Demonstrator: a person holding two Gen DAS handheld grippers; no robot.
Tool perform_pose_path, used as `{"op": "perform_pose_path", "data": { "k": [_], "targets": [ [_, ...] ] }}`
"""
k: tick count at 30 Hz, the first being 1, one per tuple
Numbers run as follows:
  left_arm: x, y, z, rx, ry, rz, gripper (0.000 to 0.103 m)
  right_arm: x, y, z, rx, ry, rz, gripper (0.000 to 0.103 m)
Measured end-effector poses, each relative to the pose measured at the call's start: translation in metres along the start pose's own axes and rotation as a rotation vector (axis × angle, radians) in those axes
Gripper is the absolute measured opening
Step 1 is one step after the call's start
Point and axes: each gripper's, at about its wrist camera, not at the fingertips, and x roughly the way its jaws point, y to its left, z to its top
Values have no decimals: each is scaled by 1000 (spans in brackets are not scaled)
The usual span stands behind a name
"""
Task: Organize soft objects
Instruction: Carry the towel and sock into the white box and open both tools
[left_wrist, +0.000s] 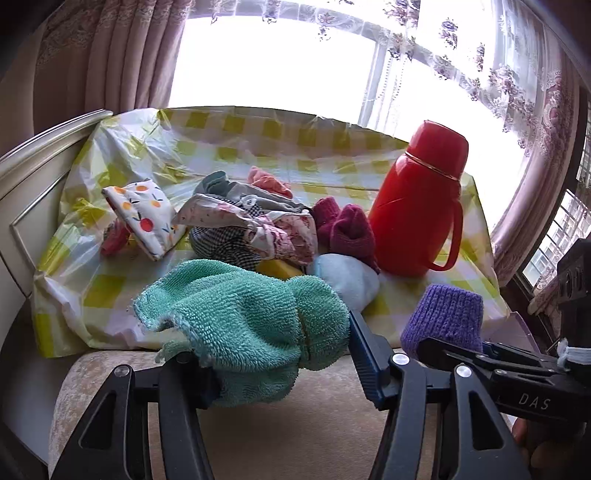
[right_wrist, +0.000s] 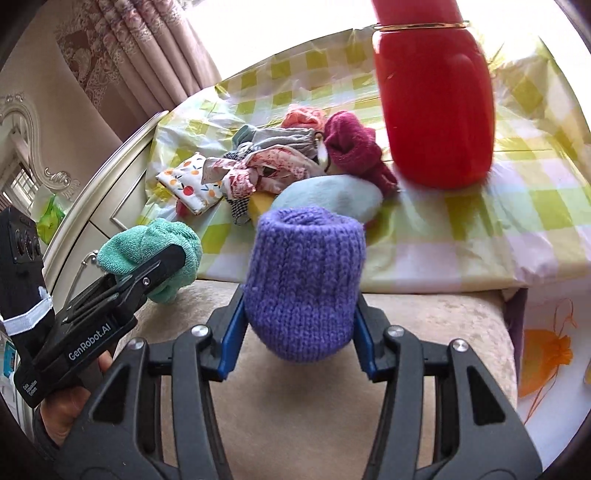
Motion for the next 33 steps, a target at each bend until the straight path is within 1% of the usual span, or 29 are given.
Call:
{"op": "perform_pose_path", "data": {
  "k": [6,9,17,20,25,31,32,33],
  "targets": [
    [8,-52,-4,81,28,-112,59,-39,-50,-10,91,-39,-80,55],
    [10,-80,-7,120,41,-170,59,-59,-76,-17,128,-53,-135,55],
    [15,-150,-21,215,100,-352,59,-100,-144,-45,232,-37,-316,55],
    [17,-170,-26,242,127,-404,59,-114,-167,-57,276,-27,-367,55],
    [18,-200,-32,291,155,-469,60,-132,-195,-71,333,-16,-429,55],
    [19,-231,-40,338,198,-563,61,-147,-213,-77,364,-19,-478,58],
    [20,-236,-42,345,210,-583,61,-150,-214,-77,366,-22,-487,58],
    [21,-241,-43,353,226,-608,66,-152,-217,-78,368,-25,-495,59]
  ]
}}
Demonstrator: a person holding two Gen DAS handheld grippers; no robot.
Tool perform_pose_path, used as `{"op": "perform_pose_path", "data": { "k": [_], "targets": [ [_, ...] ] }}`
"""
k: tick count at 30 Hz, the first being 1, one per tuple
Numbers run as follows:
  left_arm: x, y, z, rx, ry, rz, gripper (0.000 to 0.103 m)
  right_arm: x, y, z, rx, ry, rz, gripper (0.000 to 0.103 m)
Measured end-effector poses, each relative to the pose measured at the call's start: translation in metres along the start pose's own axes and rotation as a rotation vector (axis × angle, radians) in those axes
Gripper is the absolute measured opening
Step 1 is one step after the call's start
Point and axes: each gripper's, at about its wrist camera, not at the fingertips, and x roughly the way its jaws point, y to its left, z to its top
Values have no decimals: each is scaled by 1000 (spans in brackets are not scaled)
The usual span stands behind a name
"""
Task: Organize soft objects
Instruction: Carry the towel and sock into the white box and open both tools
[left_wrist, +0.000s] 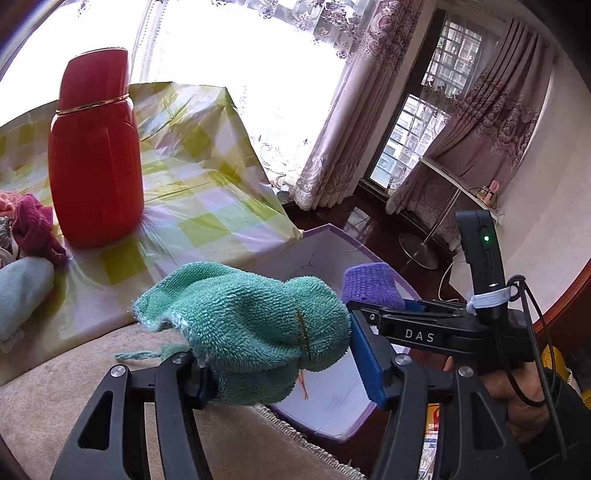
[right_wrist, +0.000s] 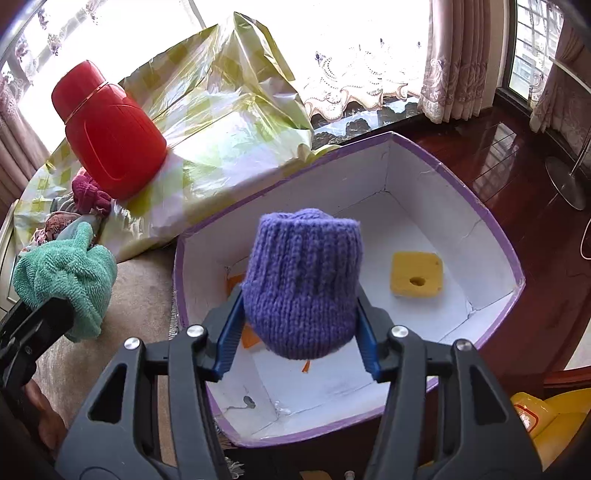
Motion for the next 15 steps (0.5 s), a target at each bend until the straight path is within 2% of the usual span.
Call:
{"op": "perform_pose_path", "data": {
  "k": [2,3,5,15],
  "targets": [
    [6,-5,0,4,25,-63,73,-2,-4,1,6,-7,-13,66],
    [9,-8,0,6,34,-81,78,-4,-6,2,8,-11,-22,69],
    [10,-11,0,11,43,-98,81,-5,-7,4,8,-22,-32,75],
    [-8,5,-1,-15,-8,-11,82,-7,5,10,-26,-55,-31,75]
  ]
}}
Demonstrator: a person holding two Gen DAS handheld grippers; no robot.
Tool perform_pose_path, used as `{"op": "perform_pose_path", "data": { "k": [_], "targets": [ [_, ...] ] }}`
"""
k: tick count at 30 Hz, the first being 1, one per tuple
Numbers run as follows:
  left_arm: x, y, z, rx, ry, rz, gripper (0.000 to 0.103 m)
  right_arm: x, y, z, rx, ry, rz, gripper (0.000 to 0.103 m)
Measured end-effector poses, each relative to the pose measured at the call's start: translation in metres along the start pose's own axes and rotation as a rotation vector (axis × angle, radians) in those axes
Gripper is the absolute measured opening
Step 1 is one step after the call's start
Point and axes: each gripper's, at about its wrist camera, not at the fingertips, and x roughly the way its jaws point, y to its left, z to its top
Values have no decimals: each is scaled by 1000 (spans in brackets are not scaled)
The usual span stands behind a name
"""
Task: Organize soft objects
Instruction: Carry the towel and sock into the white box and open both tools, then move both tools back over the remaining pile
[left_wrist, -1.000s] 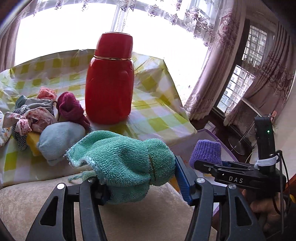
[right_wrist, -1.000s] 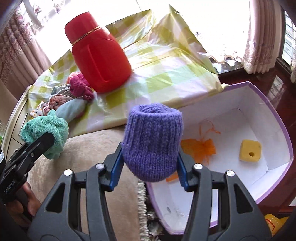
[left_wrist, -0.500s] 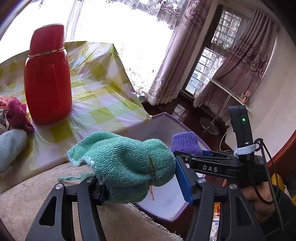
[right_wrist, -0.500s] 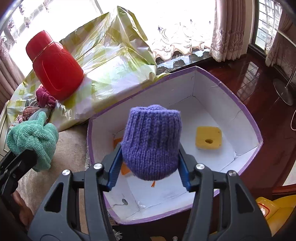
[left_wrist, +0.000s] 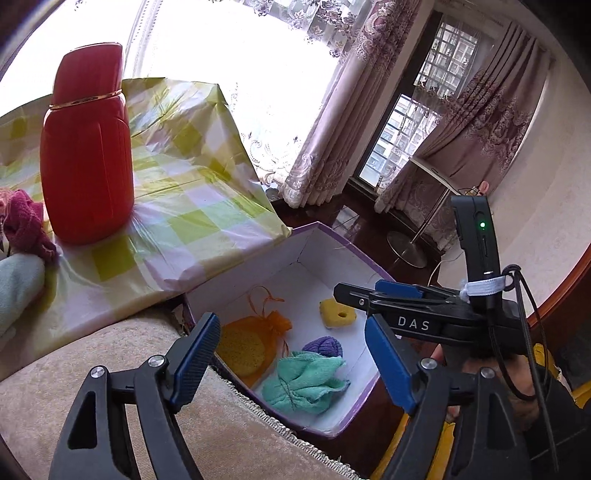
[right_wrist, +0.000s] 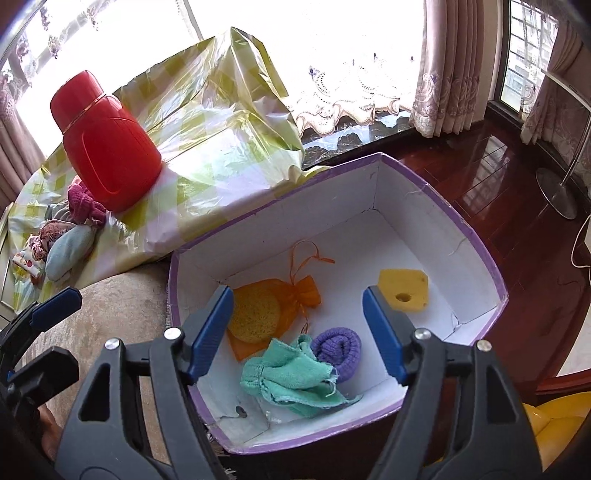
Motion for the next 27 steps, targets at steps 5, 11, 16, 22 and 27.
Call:
{"op": "perform_pose_path", "data": {
  "k": [5,11,16,22,27],
  "targets": [
    [-12,6,1,20,-42,137,83,-10,21,4,-56,-62,-1,84],
    [-24,20,0,67,-64,419,83,-14,53,9,-128,-105,-44,91],
    [-43,39,-3,115,-105,551,84,-19,84,11,-212,-153,-107,94],
    [-68,70,-9,81,-142,556,84,-17,119,12,-282,-203,-113,98],
    [-98,111,-17,-84,-185,492,84,-10,150,9,-317,-182,-23,98]
  ]
}}
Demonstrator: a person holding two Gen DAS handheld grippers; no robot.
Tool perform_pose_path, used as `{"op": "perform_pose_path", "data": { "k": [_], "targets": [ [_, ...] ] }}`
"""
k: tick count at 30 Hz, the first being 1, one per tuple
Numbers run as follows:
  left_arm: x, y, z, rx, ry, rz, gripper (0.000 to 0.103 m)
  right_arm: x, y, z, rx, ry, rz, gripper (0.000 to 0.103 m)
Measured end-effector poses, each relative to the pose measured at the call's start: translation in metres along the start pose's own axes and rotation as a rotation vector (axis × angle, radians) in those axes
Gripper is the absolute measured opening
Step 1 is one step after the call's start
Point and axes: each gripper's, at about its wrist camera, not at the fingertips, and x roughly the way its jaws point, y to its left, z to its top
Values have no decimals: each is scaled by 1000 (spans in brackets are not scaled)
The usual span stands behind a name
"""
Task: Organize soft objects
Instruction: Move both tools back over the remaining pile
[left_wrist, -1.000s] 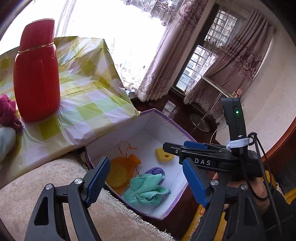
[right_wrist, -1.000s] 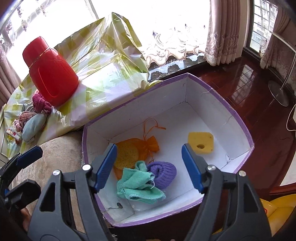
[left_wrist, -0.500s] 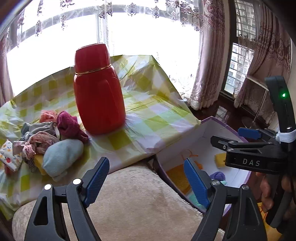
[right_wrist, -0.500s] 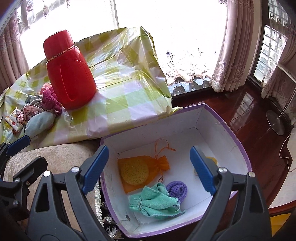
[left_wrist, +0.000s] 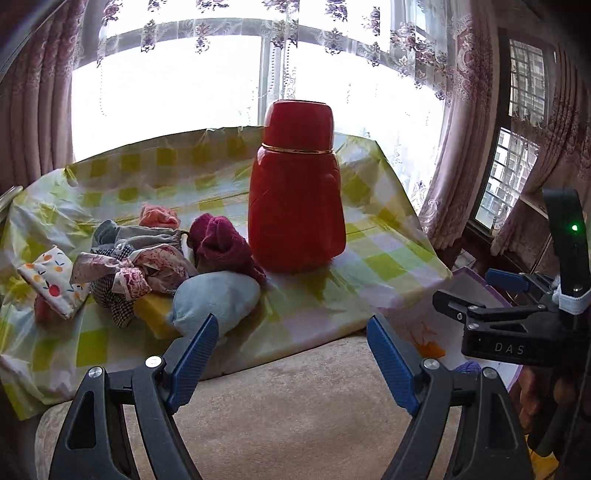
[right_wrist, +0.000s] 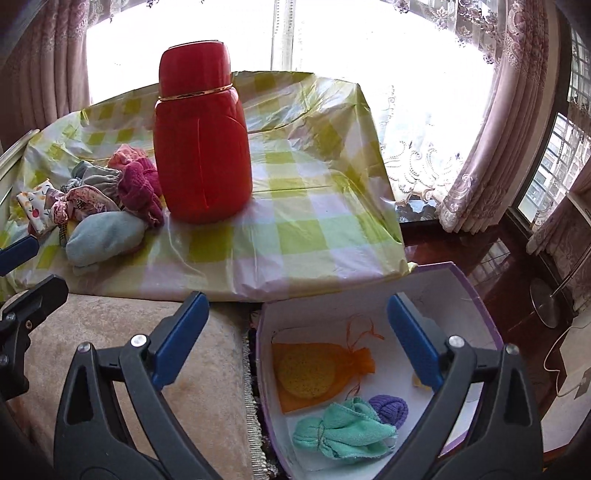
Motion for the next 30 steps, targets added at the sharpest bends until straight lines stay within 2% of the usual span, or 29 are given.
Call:
{"op": "perform_pose_path", "data": {
  "k": [5,10,16,24,30],
  "targets": [
    [-11,47,-4,-136,-47,64,84,10,31,6,18,16,112,98],
    [-21,86,-5,-207,-79,132,84,26,62,10,23,55,185,98],
    [-27,132,-11,-329,-97,169,83,42,92,15,30,88,260,98],
    [-25,163,-12,-380,-112,203,82,63,115,23,81,150,329,98],
    [-19,172,-10,-402,-112,195,81,85,126,27,193,206,379,98]
  ]
}}
